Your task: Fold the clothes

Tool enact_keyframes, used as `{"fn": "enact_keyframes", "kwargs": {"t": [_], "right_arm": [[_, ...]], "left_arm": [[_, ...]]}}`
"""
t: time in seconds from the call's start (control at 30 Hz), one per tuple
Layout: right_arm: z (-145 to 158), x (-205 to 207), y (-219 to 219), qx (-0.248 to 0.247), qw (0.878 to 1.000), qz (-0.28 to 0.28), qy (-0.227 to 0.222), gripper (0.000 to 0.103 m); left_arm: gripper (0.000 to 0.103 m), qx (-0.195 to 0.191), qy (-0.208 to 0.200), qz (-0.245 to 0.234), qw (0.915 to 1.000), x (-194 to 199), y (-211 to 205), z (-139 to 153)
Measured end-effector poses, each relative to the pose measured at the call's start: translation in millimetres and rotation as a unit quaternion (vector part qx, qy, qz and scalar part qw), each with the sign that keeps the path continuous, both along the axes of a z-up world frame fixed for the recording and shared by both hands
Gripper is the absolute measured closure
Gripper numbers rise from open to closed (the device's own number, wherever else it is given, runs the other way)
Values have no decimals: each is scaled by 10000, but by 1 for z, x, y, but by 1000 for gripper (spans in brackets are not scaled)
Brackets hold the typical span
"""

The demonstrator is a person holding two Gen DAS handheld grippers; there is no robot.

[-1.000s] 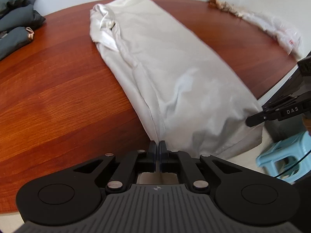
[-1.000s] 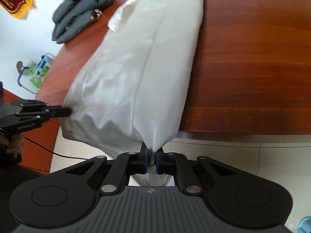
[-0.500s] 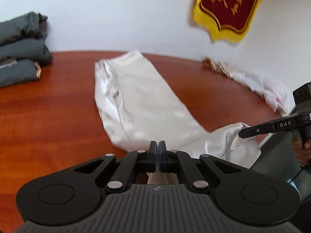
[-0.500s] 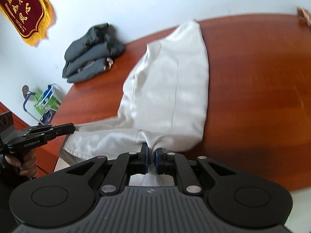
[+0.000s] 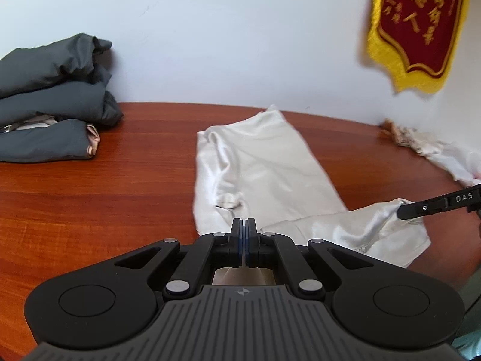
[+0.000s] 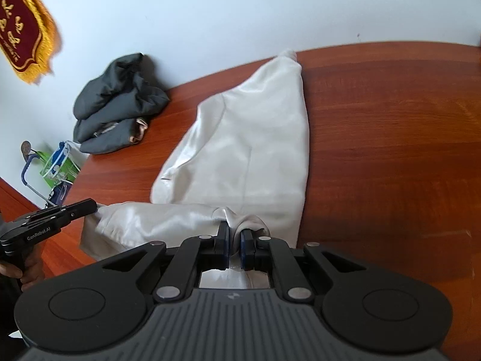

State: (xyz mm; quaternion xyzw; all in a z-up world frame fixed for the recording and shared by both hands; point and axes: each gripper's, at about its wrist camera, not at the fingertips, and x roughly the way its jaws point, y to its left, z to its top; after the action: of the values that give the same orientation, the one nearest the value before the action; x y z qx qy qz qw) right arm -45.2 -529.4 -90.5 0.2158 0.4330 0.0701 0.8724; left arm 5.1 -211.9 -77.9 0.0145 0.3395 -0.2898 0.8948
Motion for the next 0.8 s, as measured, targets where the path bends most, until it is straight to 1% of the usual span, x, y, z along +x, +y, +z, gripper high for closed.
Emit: {"fn": "enact_keyframes", "kwargs": {"t": [0.17,0.27,0.33,0.37,0.4,0.43,0.47,0.5,0.53,0.6,0.63,0.67,0.8], "right_arm": [[-28,29,-10,10,9988,256,426,94],[-41,43,-17,8,9971,451,618,92],[-43,49,-19,-28,9960,584,674,91],[-43,50,-20,-41,9956,631,686,89],[-42,52,-21,-53,9953,675,697,88],[-39,53,-21,-102,9946,764,699,86],[-37,54,-20,-166,9940,842,682,81],[-33,53,-20,-226,9936,886,668,73],[-30,52,-19,-285,9931,926,654,70],[-21,49,-17,-486,9928,925,584,57],[-17,48,-16,-547,9928,912,554,55],[-12,47,-17,-632,9928,873,514,49],[7,42,-22,-798,9928,803,388,48]], "left_arm": [[100,428,191,192,9987,21,-17,-22],[94,651,279,340,9969,31,-24,-31],[75,775,317,366,9958,32,-26,-31],[69,796,298,352,9958,31,-25,-29],[62,818,275,339,9957,30,-25,-27],[59,854,227,328,9955,30,-25,-24],[58,891,173,312,9954,29,-25,-21],[55,931,84,266,9953,25,-24,-16],[54,963,46,231,9951,23,-24,-13],[52,1027,-29,157,9946,18,-23,-7],[51,1072,-50,87,9942,15,-24,-6],[51,1117,-71,16,9937,11,-24,-6],[51,1296,-154,-266,9911,-3,-26,-4]]}}
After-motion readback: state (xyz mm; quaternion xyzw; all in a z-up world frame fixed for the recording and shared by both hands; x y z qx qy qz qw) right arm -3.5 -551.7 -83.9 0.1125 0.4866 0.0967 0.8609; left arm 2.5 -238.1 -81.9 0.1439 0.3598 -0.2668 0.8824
